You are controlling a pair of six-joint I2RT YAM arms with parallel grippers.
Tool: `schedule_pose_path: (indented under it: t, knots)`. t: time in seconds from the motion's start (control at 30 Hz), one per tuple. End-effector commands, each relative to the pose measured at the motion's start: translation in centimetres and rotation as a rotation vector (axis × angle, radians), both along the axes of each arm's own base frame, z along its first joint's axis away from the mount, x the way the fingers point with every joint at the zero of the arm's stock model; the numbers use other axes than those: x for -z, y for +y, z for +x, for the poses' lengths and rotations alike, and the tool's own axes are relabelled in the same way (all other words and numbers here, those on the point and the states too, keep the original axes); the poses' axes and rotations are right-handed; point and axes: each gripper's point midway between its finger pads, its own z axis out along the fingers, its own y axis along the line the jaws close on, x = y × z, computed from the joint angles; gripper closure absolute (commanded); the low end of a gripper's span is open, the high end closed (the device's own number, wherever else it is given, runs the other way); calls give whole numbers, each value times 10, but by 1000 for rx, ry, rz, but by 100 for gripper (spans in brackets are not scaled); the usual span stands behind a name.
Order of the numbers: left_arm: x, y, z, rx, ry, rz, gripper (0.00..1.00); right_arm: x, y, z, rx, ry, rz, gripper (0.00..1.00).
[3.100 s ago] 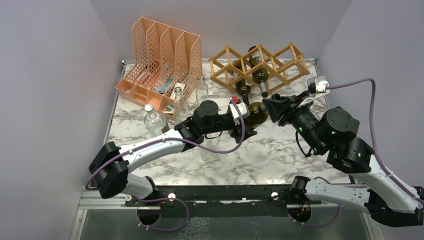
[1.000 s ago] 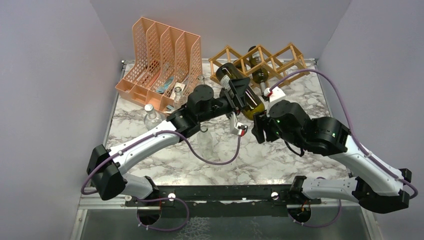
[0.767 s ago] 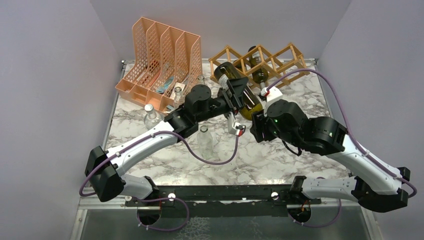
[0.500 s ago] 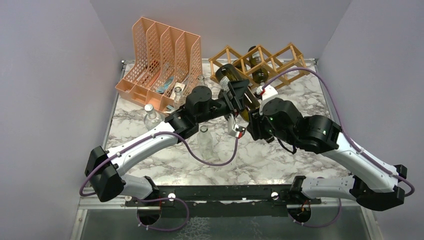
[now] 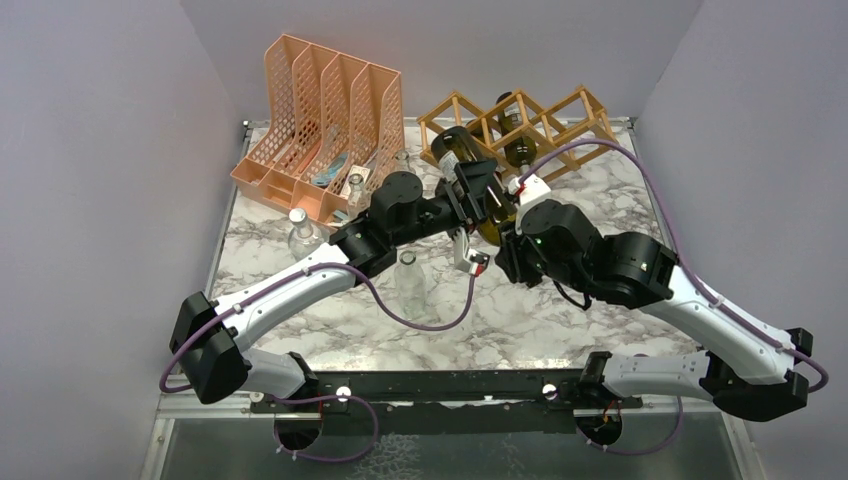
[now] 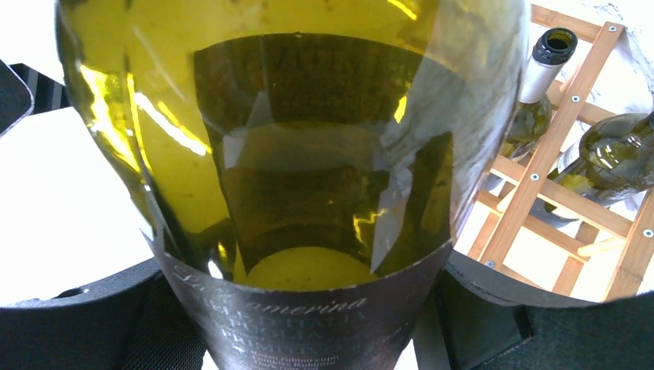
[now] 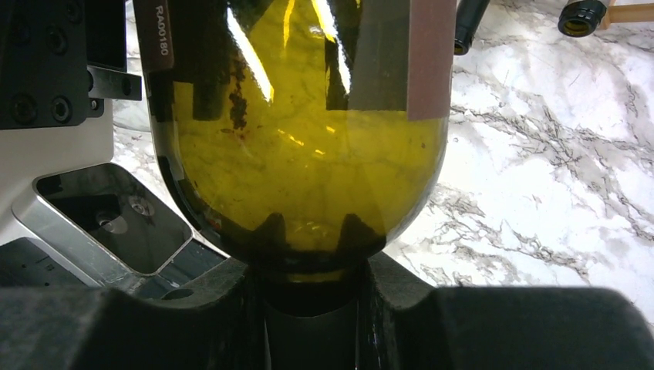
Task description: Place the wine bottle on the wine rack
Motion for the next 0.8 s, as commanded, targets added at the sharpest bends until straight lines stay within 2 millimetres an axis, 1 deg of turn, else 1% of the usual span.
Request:
schedule_pose_path:
  t: [0.0,0.03,0.07,0.1,0.13,0.2,0.23,0.37,0.5,0.57,0.67,0.77]
  knots:
    - [-84,10,-31,82,-91,-235,95,-11,-3,10,57,-66,38,99]
    - [-84,11,-31,82,-87,-238,81,-15,-5,12,66,-81,44,99]
    - [-83,11,-32,83,-81,-239,64,-21,-10,16,94,-108,48,99]
    - [-82,11,-32,85,-73,-241,39,-26,-13,19,113,-128,55,99]
    - [-80,11,-32,86,-61,-243,21,-31,-16,21,130,-147,60,99]
    - [-77,11,-32,89,-44,-247,6,-42,-22,27,170,-189,73,99]
    - [-76,11,-33,90,-38,-246,2,-47,-25,30,193,-211,73,99]
    - [-70,12,-32,83,-19,-242,1,-67,-37,46,298,-300,53,99]
    - [-69,15,-32,75,13,-254,1,-82,-35,64,332,-346,31,99]
    - [-72,18,-33,76,49,-281,1,-86,-35,80,332,-340,49,99]
    - [-84,17,-38,111,203,-375,1,-81,-43,109,328,-316,80,99]
    - [-90,17,-38,128,355,-471,1,-63,-55,132,346,-275,80,99]
